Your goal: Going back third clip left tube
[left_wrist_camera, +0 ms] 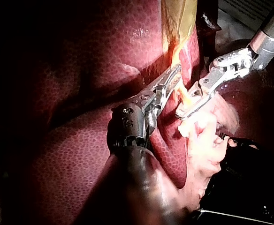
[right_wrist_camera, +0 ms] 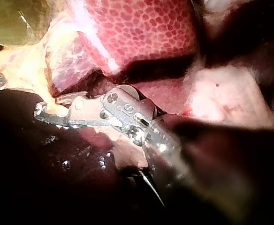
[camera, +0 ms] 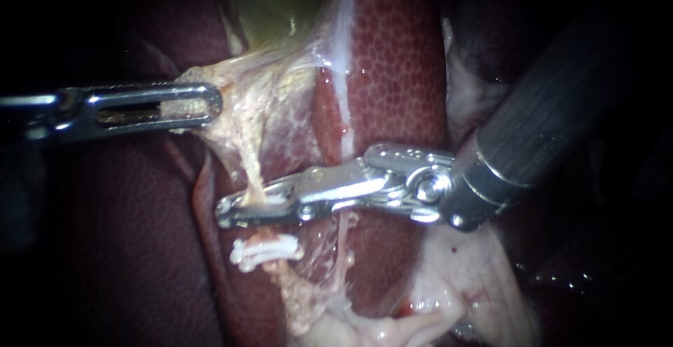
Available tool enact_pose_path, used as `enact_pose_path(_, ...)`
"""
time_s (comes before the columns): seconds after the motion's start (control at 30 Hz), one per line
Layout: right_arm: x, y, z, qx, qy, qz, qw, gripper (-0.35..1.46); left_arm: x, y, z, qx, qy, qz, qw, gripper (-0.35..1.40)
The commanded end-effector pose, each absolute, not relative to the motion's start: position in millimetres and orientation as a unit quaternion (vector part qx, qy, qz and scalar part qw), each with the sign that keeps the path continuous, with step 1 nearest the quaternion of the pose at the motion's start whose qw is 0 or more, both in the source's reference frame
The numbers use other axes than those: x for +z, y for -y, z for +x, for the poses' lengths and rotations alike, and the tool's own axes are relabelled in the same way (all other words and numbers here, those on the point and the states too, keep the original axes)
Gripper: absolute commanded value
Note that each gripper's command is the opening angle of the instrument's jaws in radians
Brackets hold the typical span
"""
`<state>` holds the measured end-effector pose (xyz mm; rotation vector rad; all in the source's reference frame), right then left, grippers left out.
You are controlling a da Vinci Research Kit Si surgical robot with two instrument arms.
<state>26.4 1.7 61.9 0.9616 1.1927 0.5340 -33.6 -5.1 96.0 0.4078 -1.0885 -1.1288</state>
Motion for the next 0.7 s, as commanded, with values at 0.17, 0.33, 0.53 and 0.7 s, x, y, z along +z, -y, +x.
enact_pose_path(0.17, 61.8, -1.8, 26.3, 0.239, -0.533, 0.430, 0.688, -0.35, 96.1, 5.2, -33.6, -0.505, 0.487, 0.182, 0.689, -0.35)
enact_pose_path(0.33, 61.7, -1.8, 26.4, 0.244, -0.532, 0.427, 0.689, 0.28, 96.1, 5.2, -33.6, -0.505, 0.487, 0.182, 0.689, -0.35)
enact_pose_path(0.53, 61.5, -2.3, 26.7, 0.239, -0.545, 0.392, 0.702, 0.58, 96.1, 5.2, -33.6, -0.505, 0.487, 0.182, 0.689, -0.35)
enact_pose_path(0.7, 61.3, -3.0, 25.8, 0.237, -0.556, 0.372, 0.705, 0.60, 96.0, 5.2, -33.5, -0.505, 0.487, 0.182, 0.689, -0.35)
